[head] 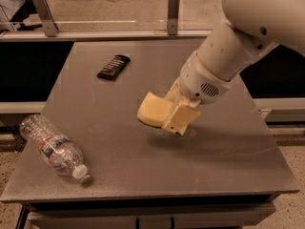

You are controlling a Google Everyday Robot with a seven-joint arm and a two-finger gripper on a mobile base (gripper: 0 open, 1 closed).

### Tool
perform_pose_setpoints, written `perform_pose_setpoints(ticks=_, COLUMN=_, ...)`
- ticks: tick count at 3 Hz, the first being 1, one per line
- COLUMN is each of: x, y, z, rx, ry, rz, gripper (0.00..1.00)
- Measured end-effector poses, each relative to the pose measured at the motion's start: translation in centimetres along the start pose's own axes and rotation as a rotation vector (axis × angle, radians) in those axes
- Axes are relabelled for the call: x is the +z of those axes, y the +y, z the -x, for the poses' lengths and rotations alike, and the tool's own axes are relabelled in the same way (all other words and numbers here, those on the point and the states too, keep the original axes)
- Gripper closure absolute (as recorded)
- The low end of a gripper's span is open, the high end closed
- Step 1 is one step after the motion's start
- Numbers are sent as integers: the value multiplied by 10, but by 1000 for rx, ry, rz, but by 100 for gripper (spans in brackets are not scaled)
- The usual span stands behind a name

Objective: Pick sponge

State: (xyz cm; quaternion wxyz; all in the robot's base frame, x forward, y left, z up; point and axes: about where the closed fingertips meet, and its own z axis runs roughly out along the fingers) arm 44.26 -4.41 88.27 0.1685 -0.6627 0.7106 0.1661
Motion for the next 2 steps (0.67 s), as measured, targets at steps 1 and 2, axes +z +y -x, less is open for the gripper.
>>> perform_pose_setpoints(ticks=1, x=-24, y=-13, z=13, rx=-13, ry=-32, rz=-49, gripper=100)
perform_pose_setpoints(ticks=2, x=-24, y=-12, z=13, rx=-14, ry=-31, rz=-48, gripper=100)
